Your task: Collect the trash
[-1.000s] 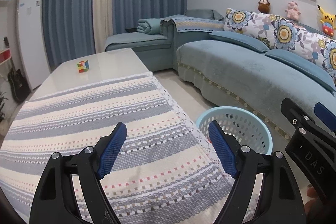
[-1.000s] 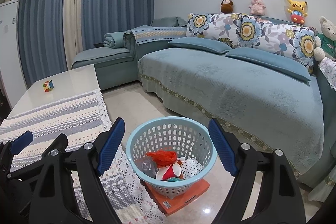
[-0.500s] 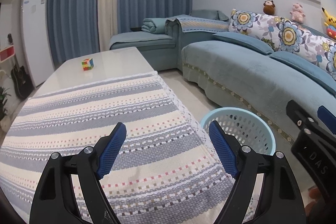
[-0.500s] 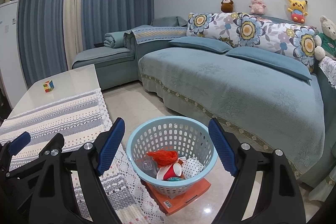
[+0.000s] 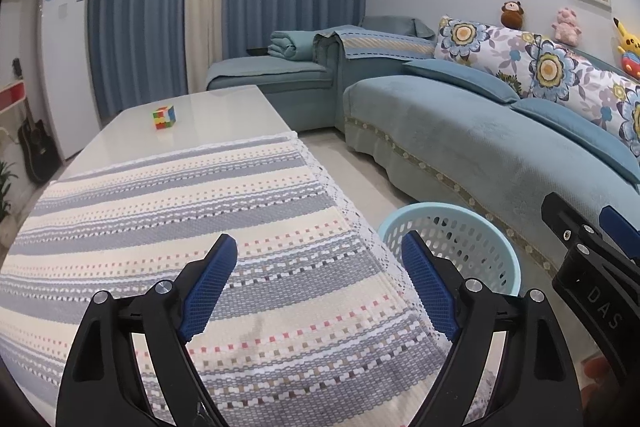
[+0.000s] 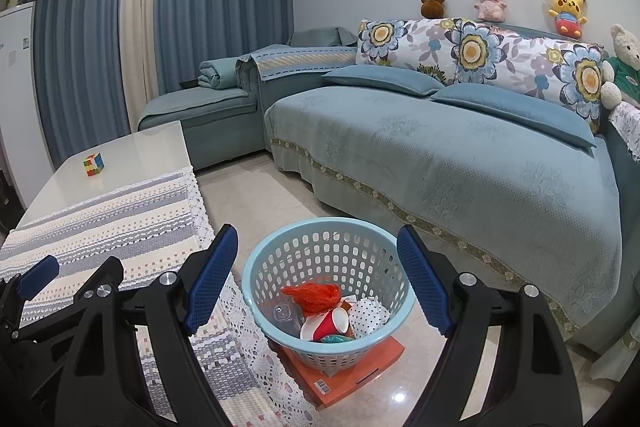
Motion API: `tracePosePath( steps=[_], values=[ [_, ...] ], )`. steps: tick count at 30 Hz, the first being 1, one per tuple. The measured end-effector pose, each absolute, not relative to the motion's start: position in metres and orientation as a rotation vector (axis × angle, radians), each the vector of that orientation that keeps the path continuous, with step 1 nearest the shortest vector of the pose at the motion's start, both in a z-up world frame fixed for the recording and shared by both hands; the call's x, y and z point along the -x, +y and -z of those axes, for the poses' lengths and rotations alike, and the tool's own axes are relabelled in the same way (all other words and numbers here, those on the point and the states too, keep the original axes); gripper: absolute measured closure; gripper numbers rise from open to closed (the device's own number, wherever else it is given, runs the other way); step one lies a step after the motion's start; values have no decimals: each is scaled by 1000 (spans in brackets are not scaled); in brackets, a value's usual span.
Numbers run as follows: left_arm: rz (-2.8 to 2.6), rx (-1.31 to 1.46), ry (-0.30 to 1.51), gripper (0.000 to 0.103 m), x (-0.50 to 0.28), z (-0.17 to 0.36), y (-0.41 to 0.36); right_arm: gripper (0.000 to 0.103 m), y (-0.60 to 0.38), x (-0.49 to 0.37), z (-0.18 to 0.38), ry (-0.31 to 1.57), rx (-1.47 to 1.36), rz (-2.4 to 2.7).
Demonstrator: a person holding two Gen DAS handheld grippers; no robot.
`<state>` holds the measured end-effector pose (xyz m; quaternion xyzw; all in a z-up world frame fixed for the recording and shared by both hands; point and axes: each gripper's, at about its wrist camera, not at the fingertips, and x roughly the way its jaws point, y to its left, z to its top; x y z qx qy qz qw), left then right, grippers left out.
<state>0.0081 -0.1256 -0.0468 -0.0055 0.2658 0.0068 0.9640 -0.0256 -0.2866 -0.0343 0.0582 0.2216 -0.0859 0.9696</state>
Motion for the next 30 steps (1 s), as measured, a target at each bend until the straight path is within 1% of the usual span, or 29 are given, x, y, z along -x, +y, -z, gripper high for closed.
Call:
tracePosePath(
  steps=[30],
  values=[
    [-18,-3,549,14,-7,47,-129,26,-286,25,35,453,-123,179]
  ],
)
